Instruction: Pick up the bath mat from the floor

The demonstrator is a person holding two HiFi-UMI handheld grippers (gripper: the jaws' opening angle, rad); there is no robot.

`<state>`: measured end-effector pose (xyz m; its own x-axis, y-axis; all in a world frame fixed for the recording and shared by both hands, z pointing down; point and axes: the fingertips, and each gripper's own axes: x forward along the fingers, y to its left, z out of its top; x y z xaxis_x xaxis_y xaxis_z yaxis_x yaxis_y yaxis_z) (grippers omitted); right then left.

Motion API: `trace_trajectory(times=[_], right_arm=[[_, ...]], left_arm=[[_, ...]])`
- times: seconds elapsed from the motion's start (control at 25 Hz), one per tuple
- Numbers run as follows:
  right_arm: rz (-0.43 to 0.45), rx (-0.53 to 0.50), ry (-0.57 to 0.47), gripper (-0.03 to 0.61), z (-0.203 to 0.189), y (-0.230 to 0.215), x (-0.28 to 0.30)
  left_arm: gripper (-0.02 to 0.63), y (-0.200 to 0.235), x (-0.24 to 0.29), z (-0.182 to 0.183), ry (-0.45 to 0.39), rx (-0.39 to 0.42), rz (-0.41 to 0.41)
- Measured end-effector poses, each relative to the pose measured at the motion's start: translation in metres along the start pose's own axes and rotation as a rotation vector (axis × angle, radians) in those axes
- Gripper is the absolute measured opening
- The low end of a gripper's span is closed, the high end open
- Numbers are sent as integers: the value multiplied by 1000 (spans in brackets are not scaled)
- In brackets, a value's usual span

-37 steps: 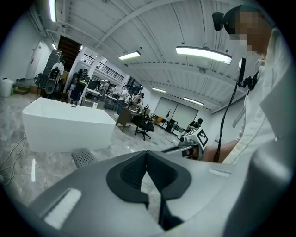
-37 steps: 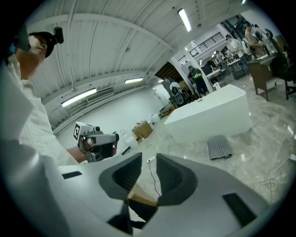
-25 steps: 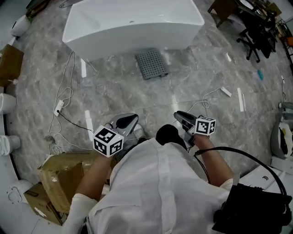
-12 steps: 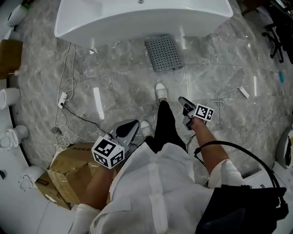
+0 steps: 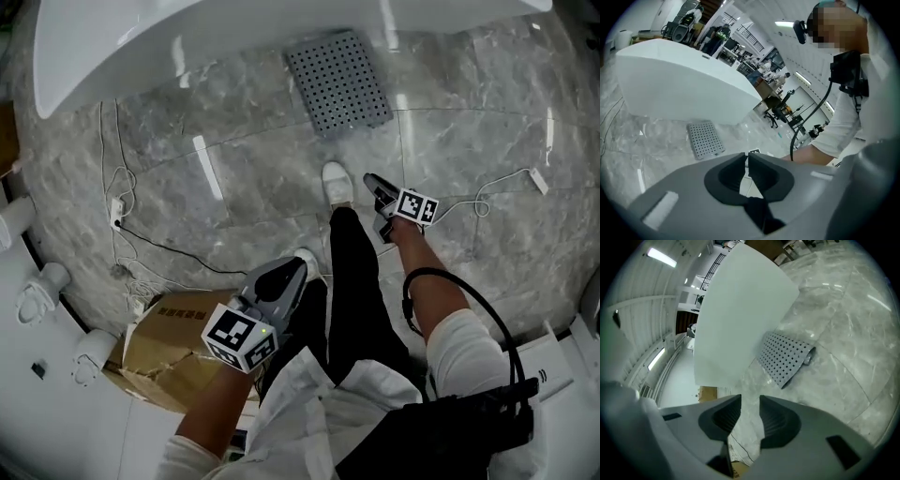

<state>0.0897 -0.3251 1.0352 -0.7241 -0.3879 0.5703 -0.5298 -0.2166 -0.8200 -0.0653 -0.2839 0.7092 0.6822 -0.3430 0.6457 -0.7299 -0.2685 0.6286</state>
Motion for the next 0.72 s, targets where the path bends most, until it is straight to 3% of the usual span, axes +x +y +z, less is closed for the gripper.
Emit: trace_trajectory(times=[0.2,0.48,0.72], right_arm=[[6,39,-24,103,29,-66,78],[27,169,-104,141,47,-152,151],[25,172,-120,170,60,-198,196]], left_arm=[[7,51,68,10,-6,-25,3],[8,116,123,-18,26,-2,3],[8,152,155,-27,15,-3,0]])
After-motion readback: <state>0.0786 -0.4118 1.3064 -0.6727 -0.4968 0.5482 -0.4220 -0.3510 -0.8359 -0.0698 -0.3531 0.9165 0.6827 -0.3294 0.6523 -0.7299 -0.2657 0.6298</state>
